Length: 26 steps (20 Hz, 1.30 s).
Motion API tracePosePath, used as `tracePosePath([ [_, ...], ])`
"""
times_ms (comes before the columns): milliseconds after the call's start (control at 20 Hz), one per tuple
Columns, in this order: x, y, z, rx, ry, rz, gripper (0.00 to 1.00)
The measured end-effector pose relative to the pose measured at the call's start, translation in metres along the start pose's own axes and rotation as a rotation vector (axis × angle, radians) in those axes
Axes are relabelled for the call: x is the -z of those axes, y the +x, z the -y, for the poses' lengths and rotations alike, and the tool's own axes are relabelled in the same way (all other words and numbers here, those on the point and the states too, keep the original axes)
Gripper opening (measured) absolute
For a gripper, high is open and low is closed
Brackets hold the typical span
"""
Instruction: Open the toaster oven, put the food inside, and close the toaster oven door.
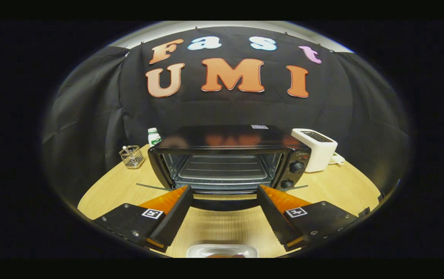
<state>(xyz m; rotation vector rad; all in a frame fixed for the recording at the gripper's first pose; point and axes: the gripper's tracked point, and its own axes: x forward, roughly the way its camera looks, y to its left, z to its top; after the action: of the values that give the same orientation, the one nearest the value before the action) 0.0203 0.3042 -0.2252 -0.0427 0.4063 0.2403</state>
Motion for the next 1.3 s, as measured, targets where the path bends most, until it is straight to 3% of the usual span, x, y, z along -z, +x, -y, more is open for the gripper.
tracePosePath([
  [450, 0.051, -0.015, 0.000, 0.016, 0.007, -0.001, 0.98],
  [950, 0.124, -0.017, -0.002, 0.014, 0.014, -0.118, 0.98],
  [1300, 0.146, -0.011, -0.002, 0.013, 0.015, -0.182, 0.98],
])
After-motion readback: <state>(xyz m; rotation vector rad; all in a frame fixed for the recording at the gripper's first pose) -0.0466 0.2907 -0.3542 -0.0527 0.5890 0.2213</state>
